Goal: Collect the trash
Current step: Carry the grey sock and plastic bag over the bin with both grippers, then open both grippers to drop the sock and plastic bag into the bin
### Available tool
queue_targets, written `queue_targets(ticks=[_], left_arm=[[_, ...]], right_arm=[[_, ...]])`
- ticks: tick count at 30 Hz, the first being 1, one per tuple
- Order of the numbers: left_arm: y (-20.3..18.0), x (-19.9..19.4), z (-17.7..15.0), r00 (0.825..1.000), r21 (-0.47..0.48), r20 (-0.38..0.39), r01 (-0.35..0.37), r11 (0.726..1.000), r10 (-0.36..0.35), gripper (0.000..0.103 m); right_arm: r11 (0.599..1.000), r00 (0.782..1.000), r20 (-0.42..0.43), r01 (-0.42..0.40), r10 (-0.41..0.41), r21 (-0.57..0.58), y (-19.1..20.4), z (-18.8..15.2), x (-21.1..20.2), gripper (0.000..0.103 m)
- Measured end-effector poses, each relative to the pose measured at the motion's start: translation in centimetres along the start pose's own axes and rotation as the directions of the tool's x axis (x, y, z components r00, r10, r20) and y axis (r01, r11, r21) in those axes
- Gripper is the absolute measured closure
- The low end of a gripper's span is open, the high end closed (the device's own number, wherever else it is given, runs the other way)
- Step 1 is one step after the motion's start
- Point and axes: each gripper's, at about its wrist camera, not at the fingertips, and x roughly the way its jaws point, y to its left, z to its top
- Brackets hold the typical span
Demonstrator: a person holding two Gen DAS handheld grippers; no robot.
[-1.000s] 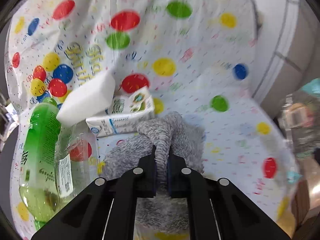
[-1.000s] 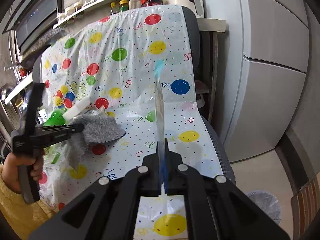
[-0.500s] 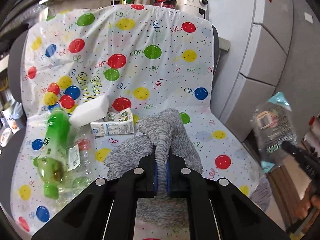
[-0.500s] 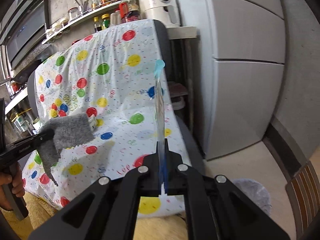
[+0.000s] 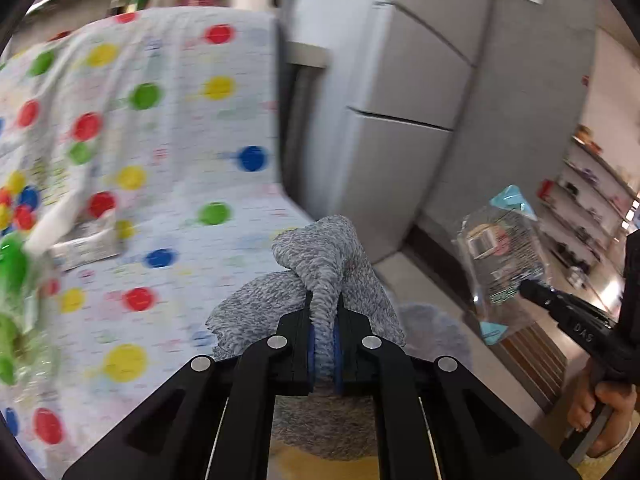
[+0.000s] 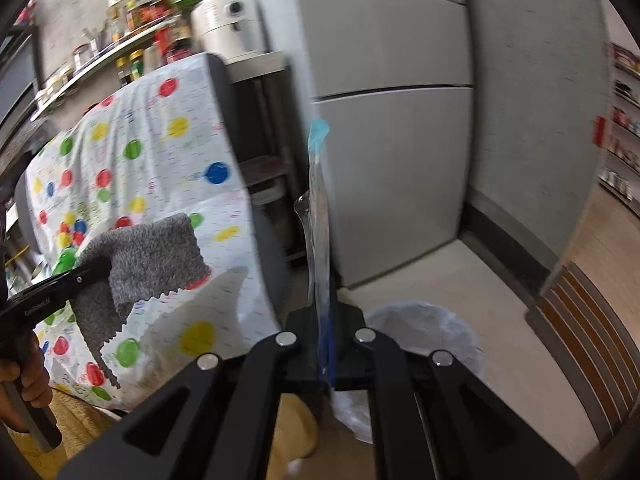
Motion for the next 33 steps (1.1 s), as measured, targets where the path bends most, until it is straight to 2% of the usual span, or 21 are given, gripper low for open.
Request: queue_targets(ticks=[5, 8, 11, 16, 19, 21, 23, 25, 28, 30, 33], left_arm=[[-5.2, 2.5, -1.0, 0.996, 0.058, -0.02, 0.086, 0.995, -0.085, 0.096], [-8.8, 5.4, -2.2, 0.984, 0.083, -0.07, 0.171, 0.982, -0.165, 0.096], [-11.3, 8.1, -3.1, 0.971, 0.096, -0.111, 0.224, 0.97, -0.213, 0.096], [-12.9, 11.9, -3.6, 0.968, 0.092, -0.143, 0.219, 0.971, -0.205, 0.096], [-13.5, 13.4, -3.8, 0.978, 0.133, -0.135, 0.177, 0.975, -0.159, 0.096], [-13.9, 14.7, -4.1, 0.979, 0.162, -0.156, 0.157, 0.974, -0.132, 0.095], [-14.1, 15.9, -4.5, 0.973, 0.156, -0.194, 0.158, 0.975, -0.127, 0.095], [-14.4, 17.7, -4.7, 0.955, 0.132, -0.261, 0.178, 0.975, -0.139, 0.095], [-14.4, 19.2, -4.4, 0.938, 0.108, -0.307, 0.202, 0.973, -0.161, 0.091], [-14.6, 20.0, -4.1, 0.933, 0.111, -0.32, 0.212, 0.971, -0.167, 0.09], [-14.4, 20.6, -3.9, 0.934, 0.107, -0.317, 0.205, 0.973, -0.162, 0.083]], right_arm=[[0.995, 0.996, -0.022, 0.082, -0.081, 0.063, -4.7, -2.0, -1.0, 0.101], [0.988, 0.992, -0.065, 0.113, -0.106, 0.105, -7.2, -3.4, -0.3, 0.101], [0.982, 0.988, -0.111, 0.123, -0.108, 0.144, -8.9, -4.7, 1.0, 0.101], [0.975, 0.981, -0.167, 0.129, -0.098, 0.182, -10.8, -6.1, 3.6, 0.101], [0.972, 0.974, -0.204, 0.139, -0.099, 0.191, -11.6, -6.7, 5.4, 0.101], [0.97, 0.971, -0.221, 0.141, -0.095, 0.201, -12.1, -7.0, 6.4, 0.101], [0.968, 0.965, -0.248, 0.138, -0.084, 0.21, -12.4, -7.3, 7.8, 0.101], [0.965, 0.958, -0.274, 0.143, -0.079, 0.221, -12.7, -7.6, 9.2, 0.101], [0.961, 0.951, -0.299, 0.154, -0.08, 0.231, -13.0, -7.6, 10.8, 0.101], [0.959, 0.95, -0.302, 0.158, -0.082, 0.237, -13.2, -7.6, 11.4, 0.1], [0.956, 0.949, -0.307, 0.156, -0.074, 0.25, -13.7, -7.4, 12.0, 0.094]])
